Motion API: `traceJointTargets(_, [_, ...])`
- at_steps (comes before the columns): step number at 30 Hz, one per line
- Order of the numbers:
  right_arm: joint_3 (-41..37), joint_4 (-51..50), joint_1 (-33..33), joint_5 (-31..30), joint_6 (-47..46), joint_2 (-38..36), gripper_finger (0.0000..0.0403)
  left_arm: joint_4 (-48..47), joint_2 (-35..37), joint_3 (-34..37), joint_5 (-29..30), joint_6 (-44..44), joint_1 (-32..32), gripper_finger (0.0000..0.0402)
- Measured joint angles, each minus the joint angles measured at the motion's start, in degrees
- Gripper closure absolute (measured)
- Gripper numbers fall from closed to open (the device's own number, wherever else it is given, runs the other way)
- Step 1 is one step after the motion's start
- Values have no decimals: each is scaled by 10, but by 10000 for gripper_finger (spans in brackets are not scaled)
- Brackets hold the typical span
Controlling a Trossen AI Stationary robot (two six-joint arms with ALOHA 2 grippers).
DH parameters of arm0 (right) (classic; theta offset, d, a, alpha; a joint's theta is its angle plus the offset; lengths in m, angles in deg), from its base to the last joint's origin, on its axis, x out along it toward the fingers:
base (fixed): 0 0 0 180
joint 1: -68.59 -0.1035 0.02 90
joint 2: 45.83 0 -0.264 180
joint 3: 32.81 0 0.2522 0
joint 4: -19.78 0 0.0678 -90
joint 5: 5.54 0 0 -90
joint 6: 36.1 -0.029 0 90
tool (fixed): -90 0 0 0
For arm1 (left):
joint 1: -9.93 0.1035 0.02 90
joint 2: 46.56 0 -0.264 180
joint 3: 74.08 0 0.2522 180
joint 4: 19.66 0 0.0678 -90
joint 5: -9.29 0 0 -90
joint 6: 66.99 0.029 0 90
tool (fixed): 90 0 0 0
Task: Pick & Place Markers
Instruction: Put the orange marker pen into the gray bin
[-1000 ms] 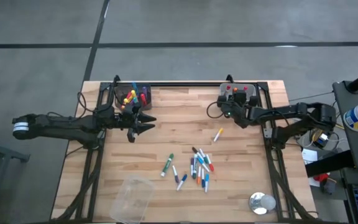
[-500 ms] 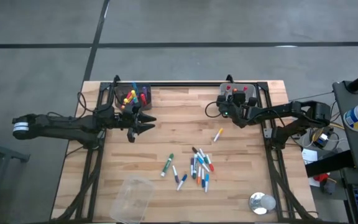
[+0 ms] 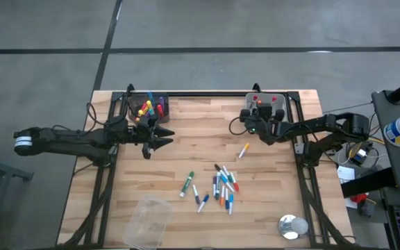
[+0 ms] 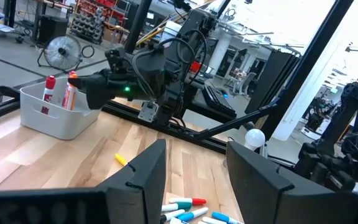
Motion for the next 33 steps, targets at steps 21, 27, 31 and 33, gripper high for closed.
traceJointTargets(21, [-12,86,-24,4,82,43,339,-6,0,0,0,-1,0,241])
traceJointTargets(27, [-11,156,-26,-4,89,101,339,-9,0,0,0,-3,0,241])
traceJointTargets(31, [-10,173,-26,-10,96,113,339,-10,0,0,0,-3,0,241])
traceJointTargets(33, [-11,172,-26,-10,97,109,339,-10,0,0,0,-3,0,241])
